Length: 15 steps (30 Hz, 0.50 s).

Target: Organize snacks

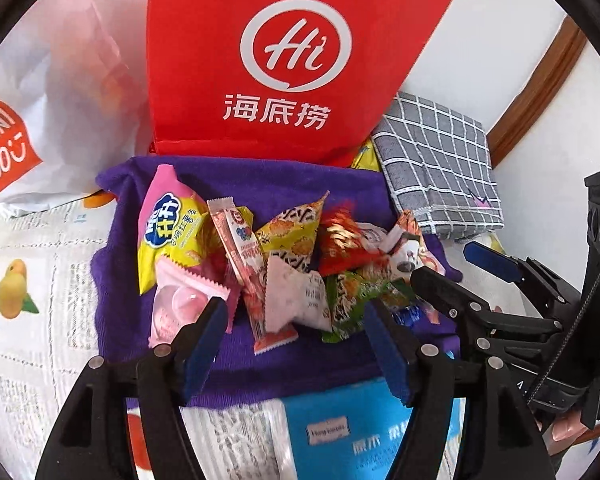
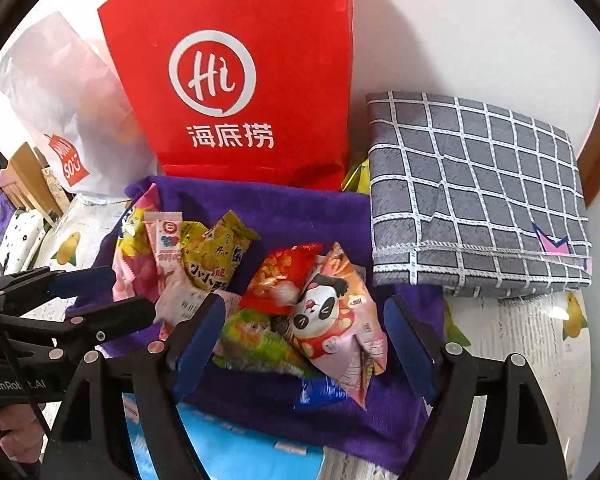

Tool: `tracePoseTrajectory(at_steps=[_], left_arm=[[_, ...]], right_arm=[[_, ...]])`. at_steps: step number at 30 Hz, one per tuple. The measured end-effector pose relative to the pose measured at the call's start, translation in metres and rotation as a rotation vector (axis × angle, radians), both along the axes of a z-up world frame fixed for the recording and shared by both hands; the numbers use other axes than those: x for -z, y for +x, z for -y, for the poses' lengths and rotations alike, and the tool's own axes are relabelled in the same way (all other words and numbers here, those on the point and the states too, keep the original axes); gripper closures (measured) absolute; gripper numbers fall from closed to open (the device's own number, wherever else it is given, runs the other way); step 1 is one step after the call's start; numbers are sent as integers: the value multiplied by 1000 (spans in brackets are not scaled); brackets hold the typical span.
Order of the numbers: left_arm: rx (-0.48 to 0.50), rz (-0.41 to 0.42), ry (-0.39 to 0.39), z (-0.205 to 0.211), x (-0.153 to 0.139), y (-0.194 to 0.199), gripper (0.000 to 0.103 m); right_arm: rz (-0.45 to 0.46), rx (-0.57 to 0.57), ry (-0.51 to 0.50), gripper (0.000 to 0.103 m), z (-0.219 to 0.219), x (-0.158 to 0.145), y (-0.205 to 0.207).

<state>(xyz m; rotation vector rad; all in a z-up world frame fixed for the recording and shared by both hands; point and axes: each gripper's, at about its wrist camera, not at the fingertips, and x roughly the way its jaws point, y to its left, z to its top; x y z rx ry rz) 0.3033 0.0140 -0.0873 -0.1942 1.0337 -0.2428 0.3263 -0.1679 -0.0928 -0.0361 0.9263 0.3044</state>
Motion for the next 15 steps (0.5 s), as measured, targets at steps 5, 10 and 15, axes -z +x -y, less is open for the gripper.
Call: tracePoseTrajectory(at_steps=[5,10,15], left_arm=[[2,7,-5,-1,-9,-19,35],[2,35,-12,-3,-21,-45,35],[-3,58,-26,-6,-34,-71,35]], right_arm=[[2,6,-13,22,-1,-9,-18],[27,23,0,22,3,-27,-45],[52,69,10,22,8,-49,-75]])
